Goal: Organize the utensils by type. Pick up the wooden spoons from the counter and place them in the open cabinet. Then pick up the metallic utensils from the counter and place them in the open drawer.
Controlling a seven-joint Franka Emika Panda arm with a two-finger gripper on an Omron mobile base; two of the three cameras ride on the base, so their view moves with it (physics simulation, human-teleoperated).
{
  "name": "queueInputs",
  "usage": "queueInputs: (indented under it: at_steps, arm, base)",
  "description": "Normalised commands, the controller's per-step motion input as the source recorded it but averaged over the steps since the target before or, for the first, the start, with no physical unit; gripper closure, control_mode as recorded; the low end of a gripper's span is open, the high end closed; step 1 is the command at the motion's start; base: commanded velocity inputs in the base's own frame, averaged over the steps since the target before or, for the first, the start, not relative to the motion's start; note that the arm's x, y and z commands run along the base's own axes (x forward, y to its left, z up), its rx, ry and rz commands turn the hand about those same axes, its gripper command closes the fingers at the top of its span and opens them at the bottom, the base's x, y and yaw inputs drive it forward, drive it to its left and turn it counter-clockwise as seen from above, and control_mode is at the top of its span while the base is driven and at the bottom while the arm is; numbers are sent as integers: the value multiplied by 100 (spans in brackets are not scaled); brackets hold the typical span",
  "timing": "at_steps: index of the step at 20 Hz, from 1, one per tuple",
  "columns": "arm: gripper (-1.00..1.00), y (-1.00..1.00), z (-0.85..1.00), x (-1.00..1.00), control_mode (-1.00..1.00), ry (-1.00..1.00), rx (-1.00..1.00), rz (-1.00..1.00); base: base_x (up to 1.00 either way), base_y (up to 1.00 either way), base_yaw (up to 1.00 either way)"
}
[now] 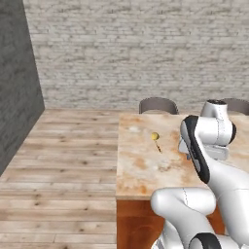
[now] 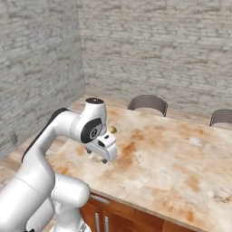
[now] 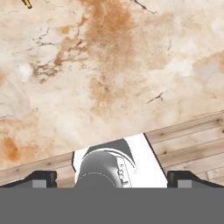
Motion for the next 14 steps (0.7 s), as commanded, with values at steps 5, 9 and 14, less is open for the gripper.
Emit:
queueInputs:
  at_steps: [5, 9, 14]
  arm:
    - [-100, 0, 0, 0, 100, 0, 0, 0]
    - [-100, 0, -3, 20, -100, 0, 0, 0]
    - [-100, 2, -21, 87, -100, -3, 0, 0]
  base:
    - [11, 0, 0]
    - [36, 0, 0]
    - [0, 0, 0]
